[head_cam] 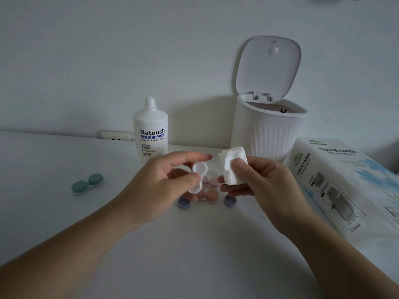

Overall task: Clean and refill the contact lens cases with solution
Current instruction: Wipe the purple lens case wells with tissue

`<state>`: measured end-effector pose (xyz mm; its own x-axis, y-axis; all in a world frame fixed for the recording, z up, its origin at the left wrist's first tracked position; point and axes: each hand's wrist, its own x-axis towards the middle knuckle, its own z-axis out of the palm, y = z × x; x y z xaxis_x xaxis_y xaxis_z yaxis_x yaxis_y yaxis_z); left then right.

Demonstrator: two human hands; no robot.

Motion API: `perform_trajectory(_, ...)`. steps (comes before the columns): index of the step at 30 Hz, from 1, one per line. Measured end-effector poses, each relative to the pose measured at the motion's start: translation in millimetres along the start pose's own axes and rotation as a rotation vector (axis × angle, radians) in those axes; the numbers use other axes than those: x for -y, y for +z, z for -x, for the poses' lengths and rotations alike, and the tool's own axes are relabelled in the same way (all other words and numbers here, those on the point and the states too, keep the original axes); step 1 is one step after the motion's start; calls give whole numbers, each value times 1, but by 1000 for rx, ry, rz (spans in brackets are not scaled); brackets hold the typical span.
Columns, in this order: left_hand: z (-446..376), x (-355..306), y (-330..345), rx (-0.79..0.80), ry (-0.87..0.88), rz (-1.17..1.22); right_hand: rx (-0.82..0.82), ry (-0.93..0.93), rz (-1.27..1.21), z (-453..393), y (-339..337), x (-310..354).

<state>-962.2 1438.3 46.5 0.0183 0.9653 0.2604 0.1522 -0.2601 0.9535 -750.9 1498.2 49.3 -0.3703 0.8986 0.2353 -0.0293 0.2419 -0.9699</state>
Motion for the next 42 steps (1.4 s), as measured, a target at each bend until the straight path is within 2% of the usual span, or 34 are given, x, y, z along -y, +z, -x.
perform_trajectory(3,2,1,6,33,-2,17,42,11,27,1,1,0)
perform_trajectory(7,0,4,6,-7,-28,15,125,-13,108,3,5,-1)
perform_trajectory(10,0,6,5,31,-26,-23,190,12,150,3,7,-3)
perform_trajectory(14,0,6,4,4,15,-90,262,47,193,5,7,-1)
perform_trajectory(19,1,4,2,42,-17,-15,206,49,164,4,4,0)
perform_trajectory(22,2,5,3,-45,91,-201,178,70,134,2,3,1)
perform_trajectory(25,2,7,3,-104,194,-354,234,98,129,4,4,2)
perform_trajectory(30,0,8,4,-17,239,-471,359,136,168,6,6,1)
perform_trajectory(33,0,8,1,-13,252,-464,366,143,170,7,5,2)
perform_trajectory(37,3,7,1,-26,243,-367,298,103,142,6,5,0)
perform_trajectory(42,2,11,4,-10,297,-422,301,97,148,6,5,-1)
